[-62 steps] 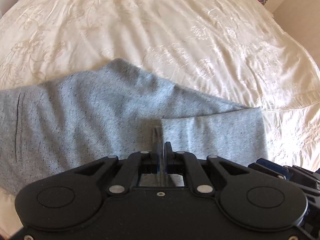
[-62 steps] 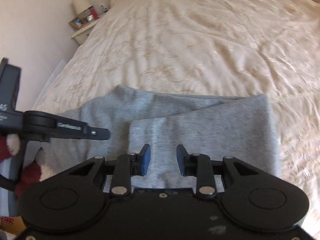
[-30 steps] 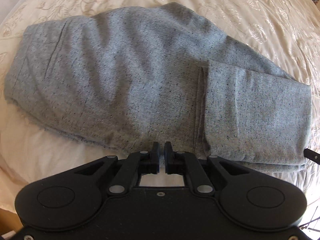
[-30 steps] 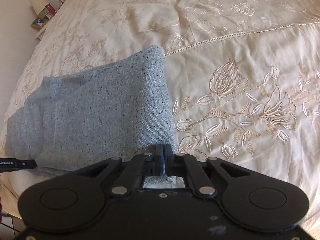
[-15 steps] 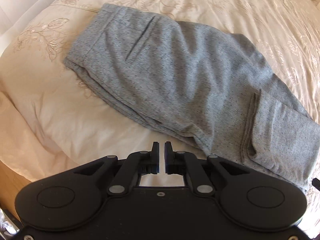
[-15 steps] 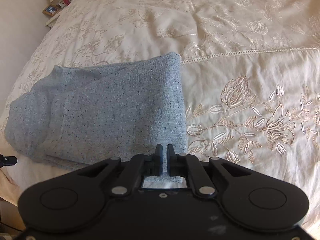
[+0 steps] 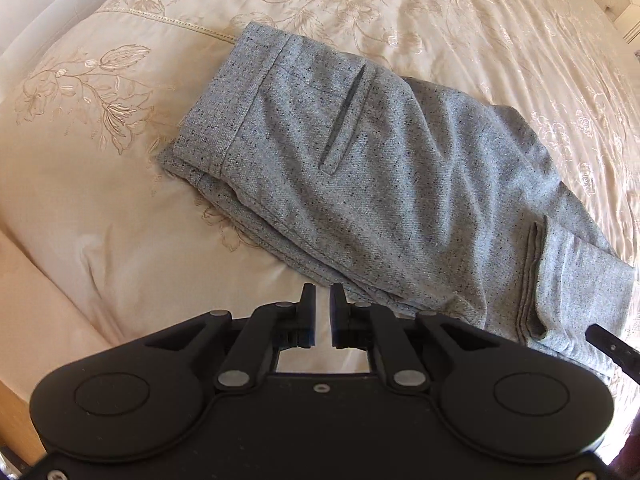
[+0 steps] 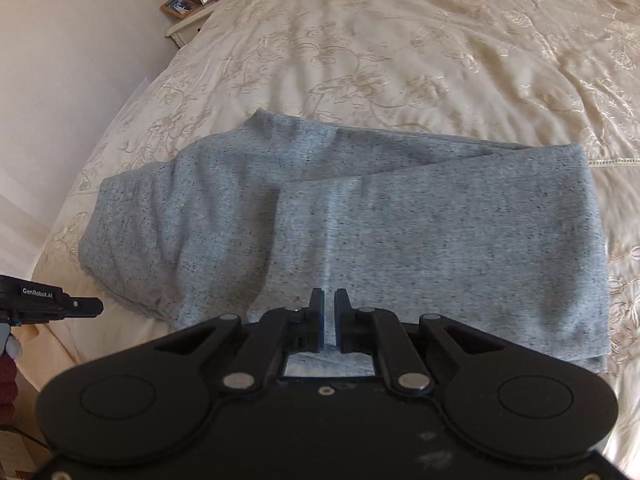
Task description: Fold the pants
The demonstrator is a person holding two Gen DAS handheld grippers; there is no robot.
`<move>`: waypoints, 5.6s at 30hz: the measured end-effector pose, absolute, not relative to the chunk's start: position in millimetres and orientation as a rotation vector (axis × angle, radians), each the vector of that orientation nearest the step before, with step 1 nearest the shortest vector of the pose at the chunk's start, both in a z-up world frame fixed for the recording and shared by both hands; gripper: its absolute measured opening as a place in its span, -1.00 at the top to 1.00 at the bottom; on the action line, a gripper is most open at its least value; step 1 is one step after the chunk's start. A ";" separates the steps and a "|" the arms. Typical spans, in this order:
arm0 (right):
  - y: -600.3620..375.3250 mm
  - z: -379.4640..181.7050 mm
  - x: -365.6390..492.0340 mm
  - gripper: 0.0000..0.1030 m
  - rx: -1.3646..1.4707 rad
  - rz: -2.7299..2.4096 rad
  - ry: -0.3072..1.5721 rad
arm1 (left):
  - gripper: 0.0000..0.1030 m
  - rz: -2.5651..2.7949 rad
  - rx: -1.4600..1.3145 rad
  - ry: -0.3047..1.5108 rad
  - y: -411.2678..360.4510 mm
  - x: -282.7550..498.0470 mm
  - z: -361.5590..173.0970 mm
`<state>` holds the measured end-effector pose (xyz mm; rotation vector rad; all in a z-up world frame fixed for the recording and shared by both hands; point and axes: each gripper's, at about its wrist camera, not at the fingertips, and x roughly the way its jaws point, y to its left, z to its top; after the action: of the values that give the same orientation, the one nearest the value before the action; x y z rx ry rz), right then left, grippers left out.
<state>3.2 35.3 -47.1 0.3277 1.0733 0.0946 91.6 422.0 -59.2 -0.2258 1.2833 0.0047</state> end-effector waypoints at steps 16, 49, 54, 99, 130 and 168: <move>97.1 -94.4 16.2 0.85 0.296 -0.119 1.183 | 0.20 -0.061 -0.326 1.243 509.5 118.9 -73.1; 118.7 -91.5 41.0 0.83 0.229 -0.158 1.226 | 0.56 -0.064 -0.618 1.132 545.2 156.7 -110.5; 122.3 -70.9 41.2 0.81 0.229 -0.156 1.134 | 0.72 -0.086 -0.548 1.075 542.9 153.0 -79.5; 133.4 -91.9 43.7 0.83 0.101 -0.015 1.240 | 0.54 -0.025 -0.661 1.063 511.7 136.2 -98.5; -111.9 -64.9 -52.4 0.78 0.330 -0.012 1.129 | 0.49 -0.662 0.096 1.035 104.0 27.0 -32.2; -200.1 -46.2 -30.0 0.23 0.770 -0.057 1.010 | 0.25 -0.401 0.075 1.251 175.7 60.9 -89.0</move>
<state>-30.0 -200.1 -46.2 0.7703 1.0103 -0.0573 60.9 175.7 -89.0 0.0751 1.2511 -0.4005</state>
